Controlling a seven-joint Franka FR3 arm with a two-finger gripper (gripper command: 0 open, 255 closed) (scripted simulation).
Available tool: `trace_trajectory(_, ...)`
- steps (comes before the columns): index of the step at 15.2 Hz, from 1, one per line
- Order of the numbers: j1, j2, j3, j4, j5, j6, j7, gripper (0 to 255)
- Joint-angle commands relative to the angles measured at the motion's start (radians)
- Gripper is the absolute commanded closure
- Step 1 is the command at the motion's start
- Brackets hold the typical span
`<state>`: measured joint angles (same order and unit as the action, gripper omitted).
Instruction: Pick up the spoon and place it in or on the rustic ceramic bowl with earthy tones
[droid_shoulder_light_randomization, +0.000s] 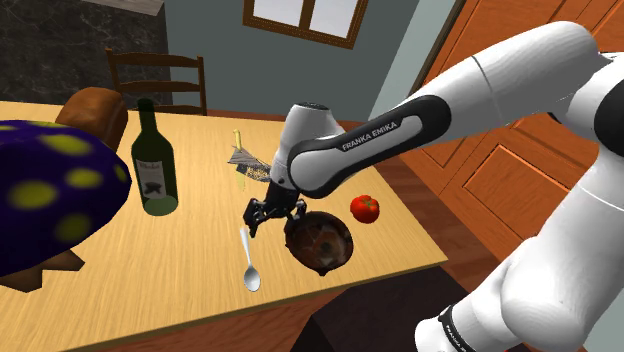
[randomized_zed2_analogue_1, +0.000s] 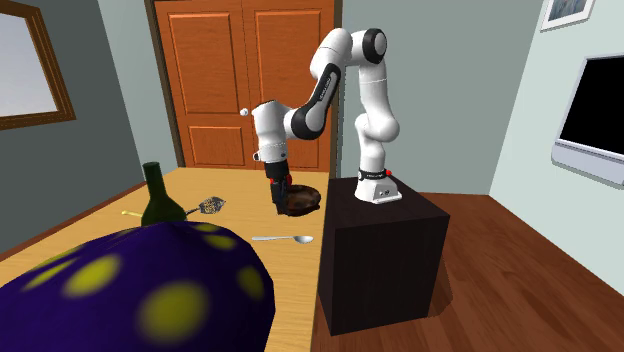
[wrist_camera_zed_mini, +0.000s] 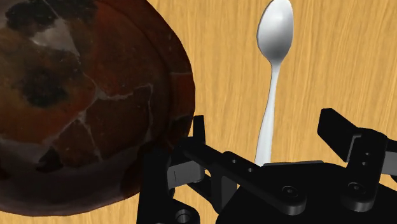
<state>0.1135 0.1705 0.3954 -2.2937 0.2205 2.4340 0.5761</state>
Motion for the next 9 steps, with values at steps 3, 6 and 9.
trace_trajectory(3, 0.053, 0.166, -0.021, 0.115, -0.075, 0.066, 0.118, 0)
trace_trajectory(6, 0.065, 0.196, -0.028, 0.12, -0.084, 0.091, 0.126, 0)
trace_trajectory(9, 0.076, 0.23, -0.034, 0.12, -0.094, 0.125, 0.133, 0)
